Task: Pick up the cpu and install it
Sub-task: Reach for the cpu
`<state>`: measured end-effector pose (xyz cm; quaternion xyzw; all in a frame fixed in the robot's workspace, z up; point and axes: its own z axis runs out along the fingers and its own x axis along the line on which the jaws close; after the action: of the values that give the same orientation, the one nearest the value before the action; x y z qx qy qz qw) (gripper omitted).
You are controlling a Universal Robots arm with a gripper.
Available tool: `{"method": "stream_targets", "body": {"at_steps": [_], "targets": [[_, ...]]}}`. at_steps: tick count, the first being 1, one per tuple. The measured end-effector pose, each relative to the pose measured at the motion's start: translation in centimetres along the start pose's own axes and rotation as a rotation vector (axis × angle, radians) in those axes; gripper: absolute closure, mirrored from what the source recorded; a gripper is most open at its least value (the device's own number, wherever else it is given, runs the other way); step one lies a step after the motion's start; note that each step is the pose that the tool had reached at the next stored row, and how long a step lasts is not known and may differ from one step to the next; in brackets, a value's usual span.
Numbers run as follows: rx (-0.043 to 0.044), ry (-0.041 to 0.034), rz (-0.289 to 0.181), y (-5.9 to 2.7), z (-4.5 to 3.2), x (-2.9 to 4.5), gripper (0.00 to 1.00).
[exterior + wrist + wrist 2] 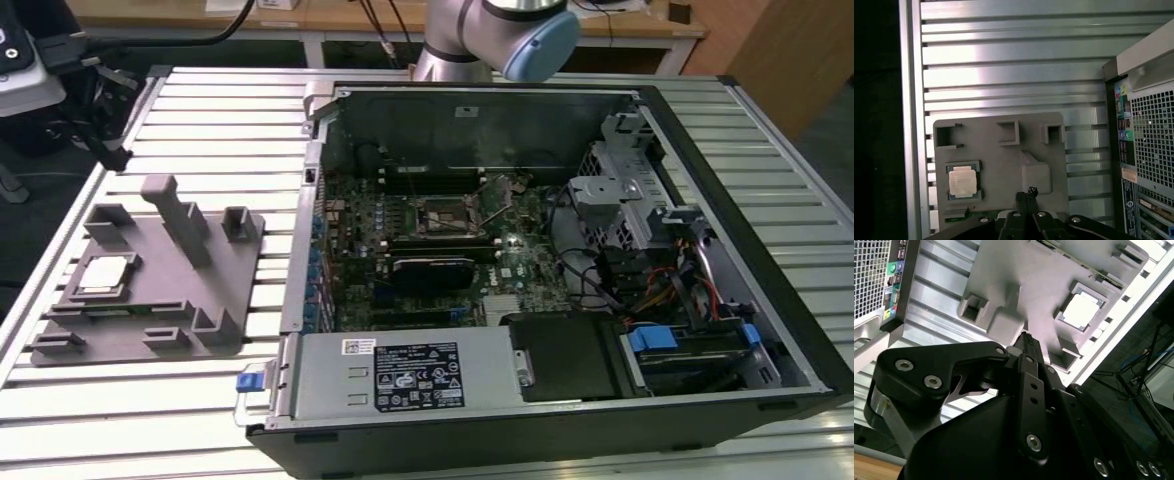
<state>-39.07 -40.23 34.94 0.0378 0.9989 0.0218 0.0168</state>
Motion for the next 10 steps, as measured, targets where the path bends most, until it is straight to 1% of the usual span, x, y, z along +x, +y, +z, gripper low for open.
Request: {"method": "stream_targets", "body": {"at_steps": [2,3,10], "targets": [[-0.0001,-0.0001,0.0,-0.07,0.15,0.33,0.89],[0.0,0.0,0.0,-0.12,0.29,0.64,0.89],[0.0,0.0,0.0,-0.27,0.86,1.74,0.89]]}}
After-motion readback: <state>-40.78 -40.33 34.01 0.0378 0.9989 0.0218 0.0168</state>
